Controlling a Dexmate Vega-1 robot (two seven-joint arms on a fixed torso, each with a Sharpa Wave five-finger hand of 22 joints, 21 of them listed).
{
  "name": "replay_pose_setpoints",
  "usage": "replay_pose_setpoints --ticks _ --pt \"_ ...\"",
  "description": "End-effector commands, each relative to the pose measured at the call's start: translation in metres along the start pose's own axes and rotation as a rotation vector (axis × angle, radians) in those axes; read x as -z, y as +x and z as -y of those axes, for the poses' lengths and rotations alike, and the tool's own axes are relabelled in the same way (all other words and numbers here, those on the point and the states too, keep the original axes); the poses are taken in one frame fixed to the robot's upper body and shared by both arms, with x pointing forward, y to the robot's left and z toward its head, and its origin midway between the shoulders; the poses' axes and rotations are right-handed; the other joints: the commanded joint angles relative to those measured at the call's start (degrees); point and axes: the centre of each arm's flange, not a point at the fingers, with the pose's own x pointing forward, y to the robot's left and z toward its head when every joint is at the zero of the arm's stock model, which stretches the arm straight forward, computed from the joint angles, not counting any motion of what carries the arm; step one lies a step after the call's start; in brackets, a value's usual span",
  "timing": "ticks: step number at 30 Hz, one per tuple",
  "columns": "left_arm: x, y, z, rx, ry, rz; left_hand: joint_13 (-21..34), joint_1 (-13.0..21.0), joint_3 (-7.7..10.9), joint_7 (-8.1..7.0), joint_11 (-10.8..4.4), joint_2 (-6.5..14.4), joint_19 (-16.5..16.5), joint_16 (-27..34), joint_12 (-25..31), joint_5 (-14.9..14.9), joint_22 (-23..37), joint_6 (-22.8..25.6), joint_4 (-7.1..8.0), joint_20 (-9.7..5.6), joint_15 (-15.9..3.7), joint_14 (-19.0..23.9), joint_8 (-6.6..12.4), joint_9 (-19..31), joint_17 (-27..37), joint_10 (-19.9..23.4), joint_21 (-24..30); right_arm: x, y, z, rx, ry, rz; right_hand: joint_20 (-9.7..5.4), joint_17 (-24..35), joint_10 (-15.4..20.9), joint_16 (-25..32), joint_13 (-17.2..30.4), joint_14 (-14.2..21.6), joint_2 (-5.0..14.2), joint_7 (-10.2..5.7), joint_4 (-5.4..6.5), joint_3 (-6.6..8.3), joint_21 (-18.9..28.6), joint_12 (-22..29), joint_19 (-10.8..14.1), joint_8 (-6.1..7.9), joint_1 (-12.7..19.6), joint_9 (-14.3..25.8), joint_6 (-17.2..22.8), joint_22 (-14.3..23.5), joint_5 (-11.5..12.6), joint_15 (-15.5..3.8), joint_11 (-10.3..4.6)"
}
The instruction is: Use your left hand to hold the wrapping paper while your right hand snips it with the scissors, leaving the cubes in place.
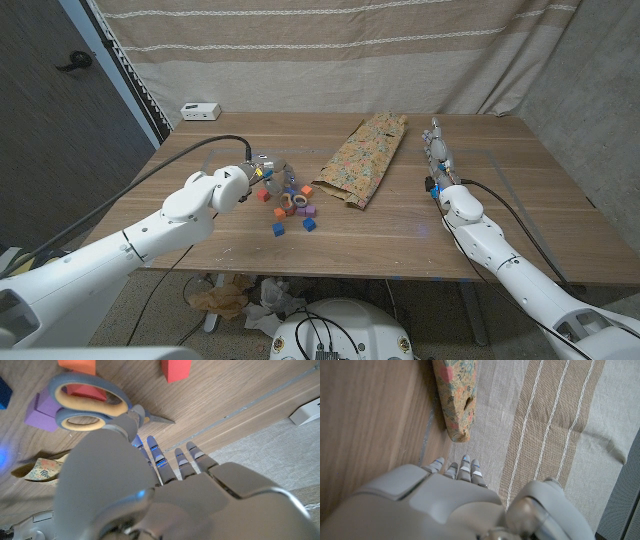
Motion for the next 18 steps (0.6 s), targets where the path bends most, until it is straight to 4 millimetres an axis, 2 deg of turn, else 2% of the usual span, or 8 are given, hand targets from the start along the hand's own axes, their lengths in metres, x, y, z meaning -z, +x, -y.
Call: replay_pose_setpoints --ticks 1,18 --pt "-0.0038 0.0023 0.0049 0.003 -0.003 0.013 0.1 0.1 0.37 0.09 -0.12 0.6 -0.1 0.5 0.3 -0.2 0.1 0.6 0.14 -3.03 -9.86 0.5 0.41 0.2 0.2 0.1 0.2 0.0005 0.0016 -0.0018 -0.004 -0.003 -0.007 0.48 0.1 0.1 0.1 0.2 -0.2 0.18 -0.11 -0.18 -0.18 0.1 -0.2 -0.4 -0.04 0.6 0.3 -0.1 0.2 0.3 0.36 -0.13" --pt "-0.0034 0.0081 0.0102 0.016 -0.013 0.027 0.3 0.1 0.47 0.09 -0.13 0.9 0.0 0.6 0.4 -0.2 0.1 0.8 0.14 -3.07 -9.92 0.8 0.75 0.5 0.2 0.4 0.2 0.0007 0.0034 -0.0056 0.0 -0.006 -0.01 0.63 0.2 0.1 0.1 0.2 -0.3 0.39 -0.11 -0.14 -0.25 0.0 -0.2 -0.5 -0.05 0.6 0.3 -0.2 0.2 0.4 0.39 -0.36"
